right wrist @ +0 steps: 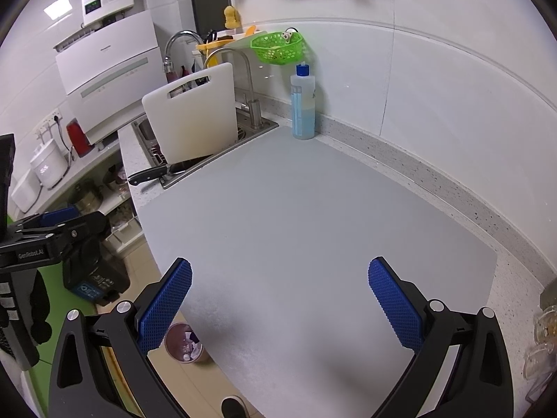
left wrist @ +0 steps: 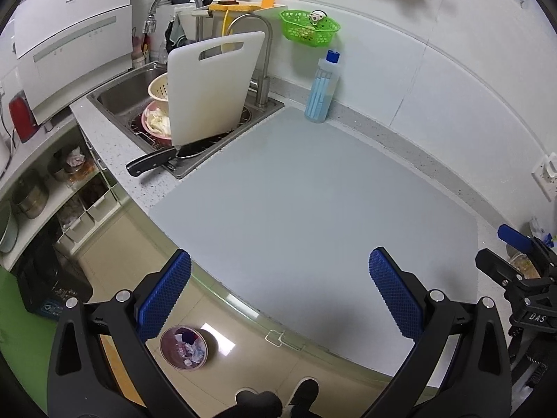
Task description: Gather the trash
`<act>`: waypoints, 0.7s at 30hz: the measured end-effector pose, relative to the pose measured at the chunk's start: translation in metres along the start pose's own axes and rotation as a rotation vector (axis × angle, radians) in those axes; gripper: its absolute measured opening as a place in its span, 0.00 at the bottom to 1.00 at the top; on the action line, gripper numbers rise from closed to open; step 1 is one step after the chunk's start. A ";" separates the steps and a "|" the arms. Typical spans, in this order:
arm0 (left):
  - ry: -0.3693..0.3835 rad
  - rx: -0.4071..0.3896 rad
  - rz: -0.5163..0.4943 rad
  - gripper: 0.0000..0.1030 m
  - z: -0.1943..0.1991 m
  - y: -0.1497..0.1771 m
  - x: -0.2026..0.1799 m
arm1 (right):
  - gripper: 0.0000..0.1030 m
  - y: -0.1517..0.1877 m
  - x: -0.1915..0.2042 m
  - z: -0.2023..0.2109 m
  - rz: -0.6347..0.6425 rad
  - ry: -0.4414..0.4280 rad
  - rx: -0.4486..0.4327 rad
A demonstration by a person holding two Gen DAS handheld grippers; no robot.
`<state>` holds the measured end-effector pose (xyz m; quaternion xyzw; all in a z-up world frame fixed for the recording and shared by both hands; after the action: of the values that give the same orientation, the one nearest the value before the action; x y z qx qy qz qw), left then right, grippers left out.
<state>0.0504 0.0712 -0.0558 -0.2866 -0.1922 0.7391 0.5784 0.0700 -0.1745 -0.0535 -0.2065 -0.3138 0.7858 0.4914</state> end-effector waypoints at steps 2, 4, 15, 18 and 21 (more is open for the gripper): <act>-0.026 -0.014 -0.015 0.97 0.002 0.001 -0.003 | 0.94 0.000 0.000 0.000 0.000 -0.001 0.001; -0.051 -0.029 -0.036 0.97 0.004 0.001 -0.006 | 0.94 0.001 0.000 0.000 0.000 -0.001 0.001; -0.058 -0.051 -0.053 0.97 0.010 0.000 -0.012 | 0.94 -0.002 0.002 0.002 0.012 -0.002 -0.007; -0.054 -0.053 -0.056 0.97 0.011 0.000 -0.013 | 0.94 -0.003 0.003 0.002 0.013 -0.002 -0.009; -0.049 -0.055 -0.053 0.97 0.013 0.000 -0.013 | 0.94 -0.003 0.003 0.002 0.014 -0.003 -0.009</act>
<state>0.0442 0.0589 -0.0436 -0.2789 -0.2342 0.7247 0.5850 0.0690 -0.1720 -0.0501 -0.2096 -0.3164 0.7881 0.4846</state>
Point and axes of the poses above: each gripper's, at about its wrist camera, not at the fingertips, and z roughly against the way its jaws point, x to its left, y to its underside, the point moved 4 cm from there along -z, roughly the way its jaws point, and after that the axes turned 7 degrees about z, right-handed, at the moved point
